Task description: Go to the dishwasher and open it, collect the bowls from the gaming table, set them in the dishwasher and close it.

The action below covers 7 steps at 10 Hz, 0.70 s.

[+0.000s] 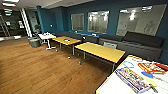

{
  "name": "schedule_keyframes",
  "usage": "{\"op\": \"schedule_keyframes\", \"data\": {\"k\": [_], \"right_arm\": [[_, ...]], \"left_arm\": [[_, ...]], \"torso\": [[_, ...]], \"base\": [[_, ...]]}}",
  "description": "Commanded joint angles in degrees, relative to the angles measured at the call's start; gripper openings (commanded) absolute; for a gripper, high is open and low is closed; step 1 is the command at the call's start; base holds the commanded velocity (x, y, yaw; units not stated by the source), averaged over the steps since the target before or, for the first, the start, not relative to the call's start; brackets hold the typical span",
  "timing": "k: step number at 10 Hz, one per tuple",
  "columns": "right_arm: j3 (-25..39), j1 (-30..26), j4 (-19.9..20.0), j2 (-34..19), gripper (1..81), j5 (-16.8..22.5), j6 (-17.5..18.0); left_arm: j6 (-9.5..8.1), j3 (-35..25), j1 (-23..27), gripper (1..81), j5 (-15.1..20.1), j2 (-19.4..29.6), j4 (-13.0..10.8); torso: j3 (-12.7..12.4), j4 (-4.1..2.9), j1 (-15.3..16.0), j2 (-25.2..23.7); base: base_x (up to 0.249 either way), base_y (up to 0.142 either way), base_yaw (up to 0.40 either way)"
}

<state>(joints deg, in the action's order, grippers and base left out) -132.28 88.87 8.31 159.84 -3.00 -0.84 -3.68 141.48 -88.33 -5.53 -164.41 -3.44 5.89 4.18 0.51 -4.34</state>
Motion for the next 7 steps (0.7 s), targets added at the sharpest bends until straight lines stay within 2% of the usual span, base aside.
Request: {"op": "schedule_keyframes", "data": {"k": [1, 3, 7], "right_arm": [[0.5, -2.4, -0.6, -0.8, 81.1, 3.4, -0.1], [0.5, -2.3, -0.6, -0.8, 81.1, 3.4, -0.1], [0.5, -2.3, -0.6, -0.7, 81.1, 3.4, -0.1]], "left_arm": [[0.17, -0.4, 2.3, 81.1, 3.1, 0.5, 0.0], [-0.01, -0.4, 2.3, 81.1, 3.1, 0.5, 0.0], [-0.1, -0.4, 2.3, 81.1, 3.2, 0.5, 0.1]], "torso": [[0.0, 0.0, 0.0, 0.0], [0.0, 0.0, 0.0, 0.0], [0.0, 0.0, 0.0, 0.1]], "base": [[0.134, 0.0, 0.0], [0.087, -0.062, 0.0], [0.0, 0.0, 0.0]]}}
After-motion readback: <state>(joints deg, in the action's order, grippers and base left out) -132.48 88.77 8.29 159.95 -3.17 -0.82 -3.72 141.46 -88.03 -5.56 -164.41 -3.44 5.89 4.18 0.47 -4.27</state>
